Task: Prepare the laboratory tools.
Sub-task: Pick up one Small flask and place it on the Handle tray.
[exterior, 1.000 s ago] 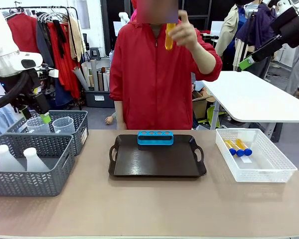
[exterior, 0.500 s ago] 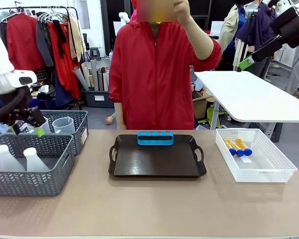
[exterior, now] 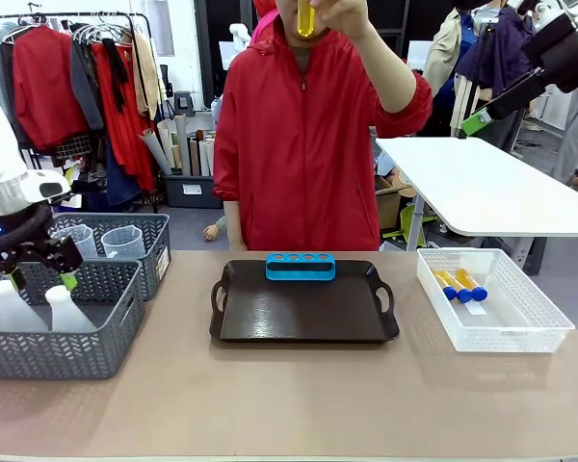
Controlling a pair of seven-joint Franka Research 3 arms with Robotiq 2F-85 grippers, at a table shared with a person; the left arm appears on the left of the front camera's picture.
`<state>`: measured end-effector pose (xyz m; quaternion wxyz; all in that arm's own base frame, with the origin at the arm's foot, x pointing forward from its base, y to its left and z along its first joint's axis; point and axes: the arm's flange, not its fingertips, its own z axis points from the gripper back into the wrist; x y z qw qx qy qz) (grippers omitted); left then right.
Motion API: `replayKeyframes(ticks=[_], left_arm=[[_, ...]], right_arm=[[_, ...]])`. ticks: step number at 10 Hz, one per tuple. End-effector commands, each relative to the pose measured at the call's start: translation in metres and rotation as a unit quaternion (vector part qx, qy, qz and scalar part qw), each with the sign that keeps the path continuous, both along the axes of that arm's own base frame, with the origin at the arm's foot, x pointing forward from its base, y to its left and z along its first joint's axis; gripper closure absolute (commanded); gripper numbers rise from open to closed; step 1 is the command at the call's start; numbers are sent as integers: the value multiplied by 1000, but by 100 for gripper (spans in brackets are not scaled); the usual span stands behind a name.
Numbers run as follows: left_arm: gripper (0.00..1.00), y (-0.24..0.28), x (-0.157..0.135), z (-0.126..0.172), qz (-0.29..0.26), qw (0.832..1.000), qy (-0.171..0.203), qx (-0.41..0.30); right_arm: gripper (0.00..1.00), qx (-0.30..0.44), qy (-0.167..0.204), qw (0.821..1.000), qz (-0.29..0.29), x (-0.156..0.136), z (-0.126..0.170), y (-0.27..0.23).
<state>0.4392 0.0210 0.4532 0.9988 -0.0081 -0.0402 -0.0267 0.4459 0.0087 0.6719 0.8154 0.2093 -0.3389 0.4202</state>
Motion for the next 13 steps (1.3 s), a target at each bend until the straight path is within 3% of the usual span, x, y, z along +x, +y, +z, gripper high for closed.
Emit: replayKeyframes(ticks=[1, 11, 13], left_arm=[[0, -3, 7, -7, 30, 999, -4, 26], [0, -11, 15, -35, -4, 999, 5, 38], [38, -11, 16, -36, -12, 999, 1, 44]], right_arm=[[0, 0, -2, 1000, 3, 0, 1, 0], [0, 0, -2, 1000, 3, 0, 1, 0], [0, 0, -2, 1000, 3, 0, 1, 0]])
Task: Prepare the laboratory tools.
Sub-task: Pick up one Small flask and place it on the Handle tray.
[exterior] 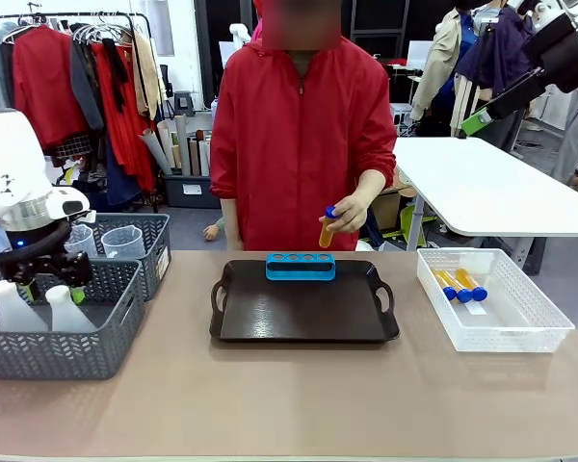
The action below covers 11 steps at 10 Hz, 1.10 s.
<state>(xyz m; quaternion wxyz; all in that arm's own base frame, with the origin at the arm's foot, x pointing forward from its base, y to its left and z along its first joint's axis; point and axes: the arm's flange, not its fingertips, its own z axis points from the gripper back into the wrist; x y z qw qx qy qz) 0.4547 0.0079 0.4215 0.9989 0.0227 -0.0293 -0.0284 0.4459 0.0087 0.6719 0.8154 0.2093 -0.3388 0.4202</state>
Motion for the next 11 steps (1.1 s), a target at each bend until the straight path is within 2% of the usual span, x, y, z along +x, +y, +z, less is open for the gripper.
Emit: replayKeyframes(ticks=[1, 3, 4, 7, 11], left_arm=[[57, 2, 1, -5, -14, 1000, -9, 14], [96, 0, 2, -7, -17, 1000, -6, 11], [100, 0, 3, -7, -17, 1000, -6, 10], [100, 1, 2, -5, -15, 1000, -6, 10], [100, -5, -8, 30, -25, 999, -22, -6]], right_arm=[[0, 0, -2, 1000, 3, 0, 1, 0], [0, 0, -2, 1000, 3, 0, 1, 0], [0, 0, -2, 1000, 3, 0, 1, 0], [0, 0, -2, 1000, 3, 0, 1, 0], [0, 0, -2, 1000, 3, 0, 1, 0]])
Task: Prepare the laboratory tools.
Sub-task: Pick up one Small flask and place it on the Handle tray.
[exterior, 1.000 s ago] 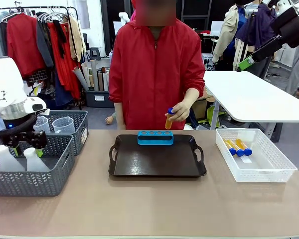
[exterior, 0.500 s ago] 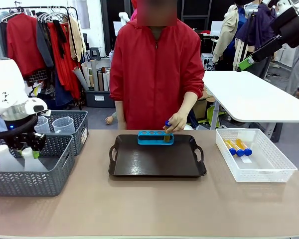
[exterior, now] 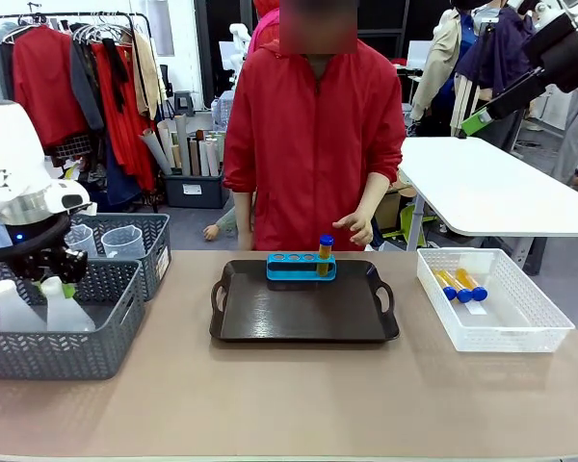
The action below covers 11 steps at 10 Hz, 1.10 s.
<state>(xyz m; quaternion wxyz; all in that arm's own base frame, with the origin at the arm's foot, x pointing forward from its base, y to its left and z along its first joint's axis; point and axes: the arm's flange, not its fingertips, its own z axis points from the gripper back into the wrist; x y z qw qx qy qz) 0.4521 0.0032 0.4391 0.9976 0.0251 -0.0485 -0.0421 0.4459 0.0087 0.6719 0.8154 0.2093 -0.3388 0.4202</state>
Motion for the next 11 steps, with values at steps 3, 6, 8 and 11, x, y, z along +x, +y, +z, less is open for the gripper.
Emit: replayKeyframes(ticks=[3, 6, 8, 11], left_arm=[[100, -13, -11, 56, -18, 1000, 8, -20], [100, -34, -17, 115, -34, 999, -5, 12], [100, -49, -18, 155, -73, 997, 5, 9], [100, -68, -23, 200, -119, 993, -9, -9]], right_arm=[[0, 0, -2, 1000, 3, 0, 1, 0], [0, 0, -2, 1000, 3, 0, 1, 0], [0, 0, -2, 1000, 3, 0, 1, 0], [0, 0, -2, 1000, 3, 0, 1, 0]])
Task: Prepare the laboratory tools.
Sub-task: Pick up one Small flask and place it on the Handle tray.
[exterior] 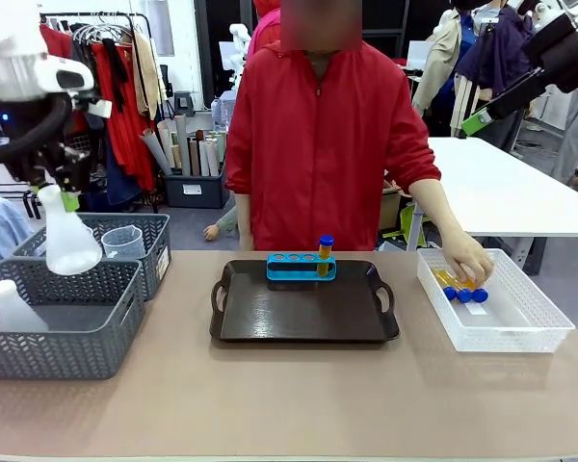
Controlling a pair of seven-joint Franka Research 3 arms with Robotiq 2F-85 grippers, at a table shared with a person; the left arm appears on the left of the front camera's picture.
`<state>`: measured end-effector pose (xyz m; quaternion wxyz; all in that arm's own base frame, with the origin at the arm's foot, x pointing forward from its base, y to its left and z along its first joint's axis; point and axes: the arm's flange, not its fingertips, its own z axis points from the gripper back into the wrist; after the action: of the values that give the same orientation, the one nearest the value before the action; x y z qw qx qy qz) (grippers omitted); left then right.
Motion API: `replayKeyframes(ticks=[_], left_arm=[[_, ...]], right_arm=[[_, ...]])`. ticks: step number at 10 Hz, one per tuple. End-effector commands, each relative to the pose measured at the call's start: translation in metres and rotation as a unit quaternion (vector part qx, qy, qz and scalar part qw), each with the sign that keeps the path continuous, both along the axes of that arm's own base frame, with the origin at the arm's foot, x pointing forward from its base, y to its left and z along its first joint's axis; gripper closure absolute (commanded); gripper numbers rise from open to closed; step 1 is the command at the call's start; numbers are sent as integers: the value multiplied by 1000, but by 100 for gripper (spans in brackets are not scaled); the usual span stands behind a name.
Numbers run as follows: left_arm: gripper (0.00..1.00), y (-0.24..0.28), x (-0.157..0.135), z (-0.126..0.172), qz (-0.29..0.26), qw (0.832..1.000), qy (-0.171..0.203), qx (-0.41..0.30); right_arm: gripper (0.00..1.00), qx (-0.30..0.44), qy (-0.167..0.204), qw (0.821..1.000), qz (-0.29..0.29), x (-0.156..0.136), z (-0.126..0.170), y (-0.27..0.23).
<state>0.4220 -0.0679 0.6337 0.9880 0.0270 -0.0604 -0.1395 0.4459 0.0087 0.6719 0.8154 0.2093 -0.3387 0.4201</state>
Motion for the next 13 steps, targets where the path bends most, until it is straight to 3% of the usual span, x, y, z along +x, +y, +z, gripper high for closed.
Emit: replayKeyframes(ticks=[1, 2, 6, 7, 13], left_arm=[[100, 6, 7, 11, -42, 999, 5, -24], [100, 0, 0, 0, 0, 1000, 0, 0], [100, -1, 2, 3, -11, 1000, 3, -5], [100, -9, -1, 18, -58, 998, -4, 6], [100, -49, -14, 111, -135, 989, -31, 52]], right_arm=[[0, 0, -3, 1000, 3, 0, 1, 0], [0, 0, -3, 1000, 3, 0, 1, 0], [0, 0, -3, 1000, 3, 0, 1, 0], [0, 0, -3, 1000, 3, 0, 1, 0], [0, 0, -3, 1000, 3, 0, 1, 0]])
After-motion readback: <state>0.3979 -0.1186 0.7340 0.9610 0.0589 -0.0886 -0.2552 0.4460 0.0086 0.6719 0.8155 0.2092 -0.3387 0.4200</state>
